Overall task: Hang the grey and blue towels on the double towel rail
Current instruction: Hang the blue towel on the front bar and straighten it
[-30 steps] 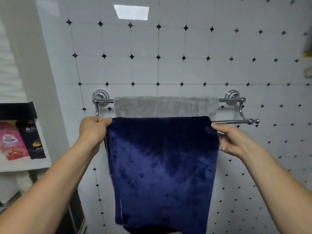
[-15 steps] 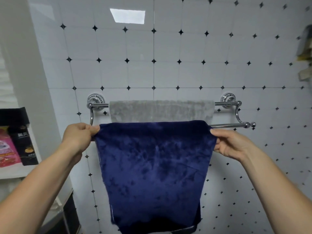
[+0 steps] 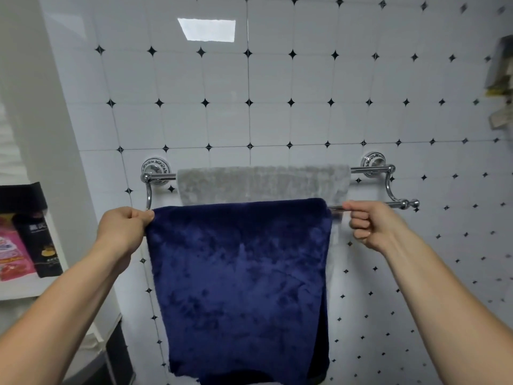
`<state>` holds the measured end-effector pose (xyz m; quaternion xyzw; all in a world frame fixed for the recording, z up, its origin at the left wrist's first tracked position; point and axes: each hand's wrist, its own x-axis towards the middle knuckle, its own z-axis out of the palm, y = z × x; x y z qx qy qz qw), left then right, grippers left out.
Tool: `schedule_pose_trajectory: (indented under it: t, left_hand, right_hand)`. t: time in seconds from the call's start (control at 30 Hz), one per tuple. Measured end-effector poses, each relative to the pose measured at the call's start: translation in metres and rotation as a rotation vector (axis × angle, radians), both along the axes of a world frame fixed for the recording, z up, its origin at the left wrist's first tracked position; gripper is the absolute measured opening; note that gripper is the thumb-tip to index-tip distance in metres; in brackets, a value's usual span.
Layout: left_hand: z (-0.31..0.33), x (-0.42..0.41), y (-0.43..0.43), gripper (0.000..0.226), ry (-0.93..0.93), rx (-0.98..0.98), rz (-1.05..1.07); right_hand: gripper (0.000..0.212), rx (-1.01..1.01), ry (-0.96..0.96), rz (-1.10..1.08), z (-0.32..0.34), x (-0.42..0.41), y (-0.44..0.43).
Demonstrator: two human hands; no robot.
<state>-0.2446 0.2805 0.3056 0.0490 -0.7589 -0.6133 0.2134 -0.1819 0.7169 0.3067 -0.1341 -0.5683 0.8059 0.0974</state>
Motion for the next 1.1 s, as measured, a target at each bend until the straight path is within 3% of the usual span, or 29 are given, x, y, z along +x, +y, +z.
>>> schedule_pose_trajectory:
  t: [0.03,0.1,0.2,0.27,0.37,0.47,0.63,0.8,1.0,1.1]
  left_hand:
    - [-0.001,0.0,-0.001,0.024,0.001,0.0,0.006]
    - [-0.002,-0.001,0.0,0.023,-0.008,-0.008,0.012]
    - [-0.002,-0.001,0.004,0.022,-0.019,0.024,0.008]
    - [-0.002,-0.001,0.006,0.023,-0.018,0.034,0.036]
    - [0.001,0.0,0.01,0.03,-0.027,-0.022,0.08]
    - [0.009,-0.001,0.011,0.027,-0.015,-0.03,0.056]
    - [0.021,0.002,0.018,0.017,0.041,-0.002,-0.01]
    - [0.002,0.005,0.027,0.017,-0.053,0.031,-0.054]
    - [-0.001,0.003,0.023,0.018,-0.056,0.034,-0.034]
    - [0.001,0.003,0.025,0.019,-0.047,0.029,-0.015]
  right_hand:
    - [0.017,0.032,0.01,-0.058,0.001,0.004,0.007]
    - [0.009,0.292,-0.023,-0.194,-0.002,0.014,0.012]
    - [0.023,0.612,-0.039,-0.198,-0.008,0.019,-0.009]
    - [0.024,0.624,-0.006,-0.151,-0.005,0.016,-0.032]
    - [0.023,0.45,0.054,-0.112,-0.007,0.007,-0.055]
    - [0.028,0.386,-0.007,-0.09,0.002,0.005,-0.058]
    - [0.019,0.216,-0.01,-0.229,0.023,0.013,-0.021]
    - [0.01,0.283,-0.009,-0.388,0.011,0.017,-0.012]
    - [0.007,0.512,-0.109,-0.252,-0.011,0.023,-0.009]
    - [0.008,0.594,-0.022,-0.284,-0.002,0.02,-0.006]
